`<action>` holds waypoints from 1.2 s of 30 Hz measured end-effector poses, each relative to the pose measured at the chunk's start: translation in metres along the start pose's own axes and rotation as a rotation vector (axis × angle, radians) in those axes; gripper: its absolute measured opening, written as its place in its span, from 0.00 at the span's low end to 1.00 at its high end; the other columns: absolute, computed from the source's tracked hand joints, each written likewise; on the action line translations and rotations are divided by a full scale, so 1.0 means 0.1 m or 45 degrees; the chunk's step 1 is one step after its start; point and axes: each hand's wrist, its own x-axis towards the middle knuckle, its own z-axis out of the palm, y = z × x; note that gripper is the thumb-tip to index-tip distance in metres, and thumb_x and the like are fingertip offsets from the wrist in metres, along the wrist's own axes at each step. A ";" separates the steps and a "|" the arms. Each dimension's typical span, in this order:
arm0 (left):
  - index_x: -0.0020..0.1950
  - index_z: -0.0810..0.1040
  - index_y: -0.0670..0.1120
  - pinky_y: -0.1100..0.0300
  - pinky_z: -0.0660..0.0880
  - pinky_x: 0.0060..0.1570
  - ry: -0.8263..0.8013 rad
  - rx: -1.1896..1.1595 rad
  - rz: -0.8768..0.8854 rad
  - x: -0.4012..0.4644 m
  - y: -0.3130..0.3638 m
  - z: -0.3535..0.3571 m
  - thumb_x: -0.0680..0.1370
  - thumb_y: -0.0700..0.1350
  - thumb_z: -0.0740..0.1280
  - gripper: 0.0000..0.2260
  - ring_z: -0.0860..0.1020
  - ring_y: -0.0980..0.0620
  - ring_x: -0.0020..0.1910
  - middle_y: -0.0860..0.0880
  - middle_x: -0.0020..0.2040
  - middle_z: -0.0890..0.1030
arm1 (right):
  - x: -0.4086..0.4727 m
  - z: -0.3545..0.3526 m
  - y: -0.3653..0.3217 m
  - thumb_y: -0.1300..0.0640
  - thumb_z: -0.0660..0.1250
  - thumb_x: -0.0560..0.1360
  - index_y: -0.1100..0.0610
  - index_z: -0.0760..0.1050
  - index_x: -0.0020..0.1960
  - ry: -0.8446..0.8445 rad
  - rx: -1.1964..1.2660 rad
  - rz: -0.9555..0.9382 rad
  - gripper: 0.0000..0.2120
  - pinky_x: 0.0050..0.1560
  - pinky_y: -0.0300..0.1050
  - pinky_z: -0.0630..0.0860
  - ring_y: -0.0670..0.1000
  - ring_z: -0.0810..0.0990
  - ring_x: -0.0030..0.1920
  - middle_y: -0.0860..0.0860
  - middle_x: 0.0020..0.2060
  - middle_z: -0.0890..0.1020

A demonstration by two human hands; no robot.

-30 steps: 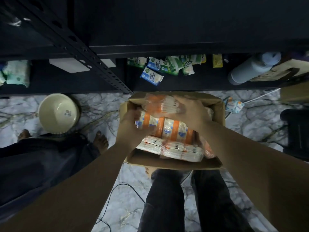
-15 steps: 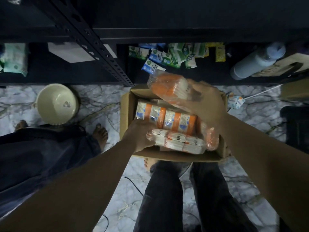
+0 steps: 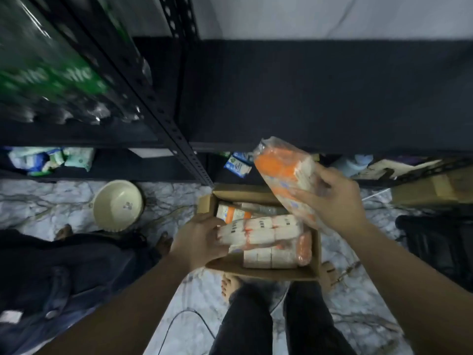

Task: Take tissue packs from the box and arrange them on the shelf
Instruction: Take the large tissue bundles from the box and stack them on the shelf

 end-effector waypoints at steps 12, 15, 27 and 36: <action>0.55 0.84 0.59 0.61 0.77 0.42 0.320 -0.286 0.369 -0.44 1.53 -2.12 0.60 0.49 0.87 0.26 0.83 0.55 0.46 0.57 0.48 0.83 | -0.66 -1.99 -1.62 0.34 0.75 0.68 0.46 0.81 0.55 0.433 0.150 -0.135 0.22 0.46 0.37 0.79 0.44 0.82 0.47 0.46 0.46 0.82; 0.53 0.86 0.56 0.65 0.74 0.40 0.401 -0.282 0.485 -0.47 2.03 -2.59 0.60 0.47 0.88 0.25 0.83 0.54 0.44 0.55 0.47 0.83 | -0.76 -2.44 -1.90 0.38 0.75 0.68 0.46 0.81 0.59 0.561 0.225 -0.189 0.22 0.51 0.58 0.83 0.47 0.84 0.51 0.47 0.49 0.83; 0.50 0.86 0.53 0.68 0.75 0.45 0.861 -0.258 0.895 -0.74 4.09 -4.13 0.62 0.57 0.79 0.19 0.83 0.56 0.45 0.52 0.46 0.85 | -0.95 -4.25 -3.04 0.31 0.69 0.71 0.42 0.76 0.64 1.072 0.342 -0.561 0.26 0.56 0.60 0.82 0.47 0.84 0.57 0.45 0.58 0.82; 0.52 0.86 0.54 0.60 0.82 0.44 0.994 -0.174 0.873 -0.76 5.22 -5.18 0.65 0.46 0.85 0.18 0.85 0.59 0.45 0.59 0.47 0.86 | -0.79 -5.44 -3.93 0.31 0.71 0.72 0.46 0.79 0.50 1.189 0.178 -0.738 0.19 0.48 0.57 0.83 0.50 0.84 0.46 0.47 0.46 0.84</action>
